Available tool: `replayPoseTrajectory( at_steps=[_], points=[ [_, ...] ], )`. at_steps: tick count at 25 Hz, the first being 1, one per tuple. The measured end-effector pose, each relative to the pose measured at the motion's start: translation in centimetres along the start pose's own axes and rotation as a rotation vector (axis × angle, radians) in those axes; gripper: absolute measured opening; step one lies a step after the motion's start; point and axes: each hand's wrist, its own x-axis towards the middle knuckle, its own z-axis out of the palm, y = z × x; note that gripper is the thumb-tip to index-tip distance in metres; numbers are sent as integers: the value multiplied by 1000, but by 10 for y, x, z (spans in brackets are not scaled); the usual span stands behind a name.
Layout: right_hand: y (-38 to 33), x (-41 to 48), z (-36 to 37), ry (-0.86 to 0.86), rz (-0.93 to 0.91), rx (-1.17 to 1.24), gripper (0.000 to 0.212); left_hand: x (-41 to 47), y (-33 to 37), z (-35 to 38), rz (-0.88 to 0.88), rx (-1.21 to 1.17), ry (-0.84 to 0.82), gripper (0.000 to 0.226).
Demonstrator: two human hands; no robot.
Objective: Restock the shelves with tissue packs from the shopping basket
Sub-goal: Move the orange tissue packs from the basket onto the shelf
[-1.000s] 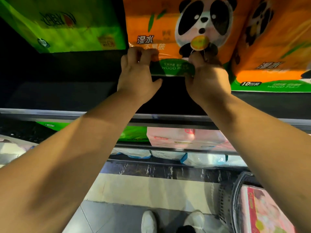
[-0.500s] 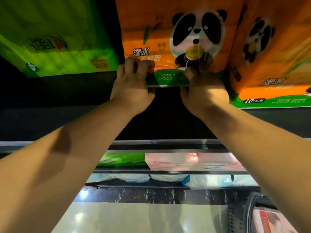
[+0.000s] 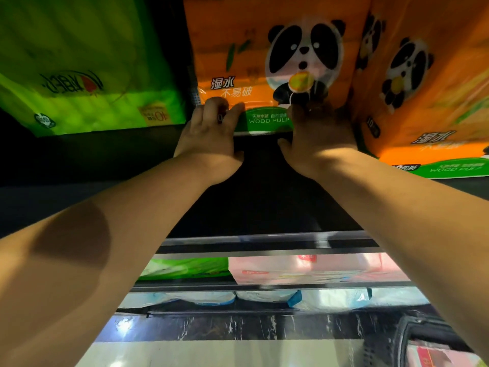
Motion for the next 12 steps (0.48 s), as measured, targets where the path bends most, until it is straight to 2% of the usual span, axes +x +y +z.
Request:
replayPoseTrajectory(
  at_steps=[4, 8, 12],
  points=[
    [-2, 1, 3, -47, 15, 8, 62, 6, -4, 4, 24, -2, -3, 86],
    [0, 2, 8, 29, -5, -47, 70, 17, -6, 9, 41, -16, 29, 81],
    [7, 15, 19, -2, 2, 0, 72, 30, -15, 9, 99, 27, -8, 81]
  ],
)
